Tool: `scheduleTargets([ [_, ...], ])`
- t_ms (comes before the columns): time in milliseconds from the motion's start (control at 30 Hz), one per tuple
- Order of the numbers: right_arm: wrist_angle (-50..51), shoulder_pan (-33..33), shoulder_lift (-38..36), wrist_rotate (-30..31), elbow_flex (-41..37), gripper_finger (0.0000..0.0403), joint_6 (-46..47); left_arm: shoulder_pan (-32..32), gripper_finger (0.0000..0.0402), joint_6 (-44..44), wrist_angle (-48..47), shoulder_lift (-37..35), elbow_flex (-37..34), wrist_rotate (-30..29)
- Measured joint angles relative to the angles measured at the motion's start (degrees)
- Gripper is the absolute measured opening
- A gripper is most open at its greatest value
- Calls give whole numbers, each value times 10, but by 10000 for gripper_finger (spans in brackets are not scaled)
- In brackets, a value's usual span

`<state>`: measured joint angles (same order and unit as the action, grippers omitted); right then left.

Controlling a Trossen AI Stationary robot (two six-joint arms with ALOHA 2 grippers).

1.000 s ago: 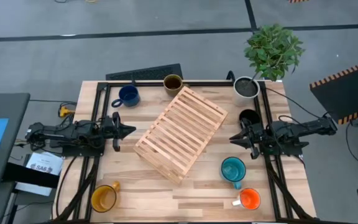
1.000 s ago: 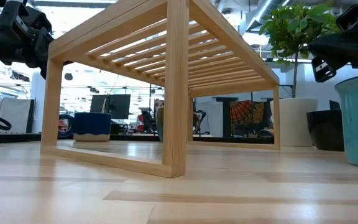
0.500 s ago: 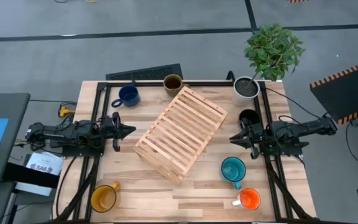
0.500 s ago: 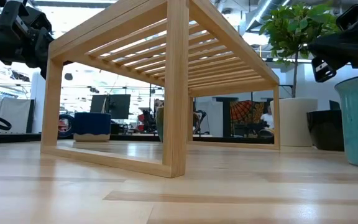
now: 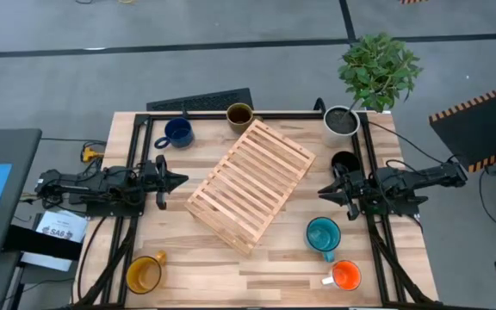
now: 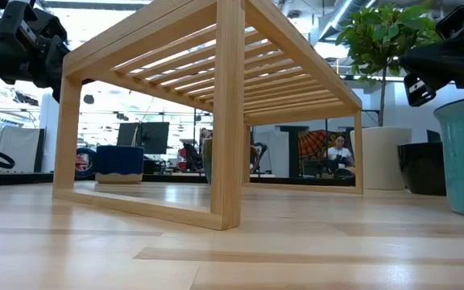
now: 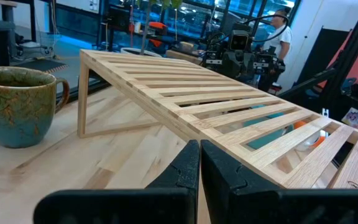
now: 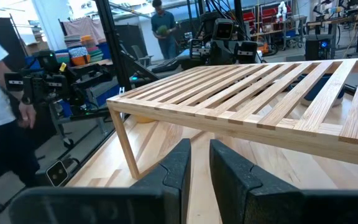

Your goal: Place coffee mugs

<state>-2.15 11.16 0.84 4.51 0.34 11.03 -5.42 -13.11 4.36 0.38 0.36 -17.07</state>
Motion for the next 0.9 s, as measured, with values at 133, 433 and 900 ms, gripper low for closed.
scheduleTargets([
  [133, 0, 0, 0, 0, 0, 87, 0, 0, 0, 0, 0, 0, 0, 0],
  [433, 0, 0, 0, 0, 0, 87, 0, 0, 0, 0, 0, 0, 0, 0],
  [900, 0, 0, 0, 0, 0, 87, 0, 0, 0, -40, 7, 0, 0, 0],
])
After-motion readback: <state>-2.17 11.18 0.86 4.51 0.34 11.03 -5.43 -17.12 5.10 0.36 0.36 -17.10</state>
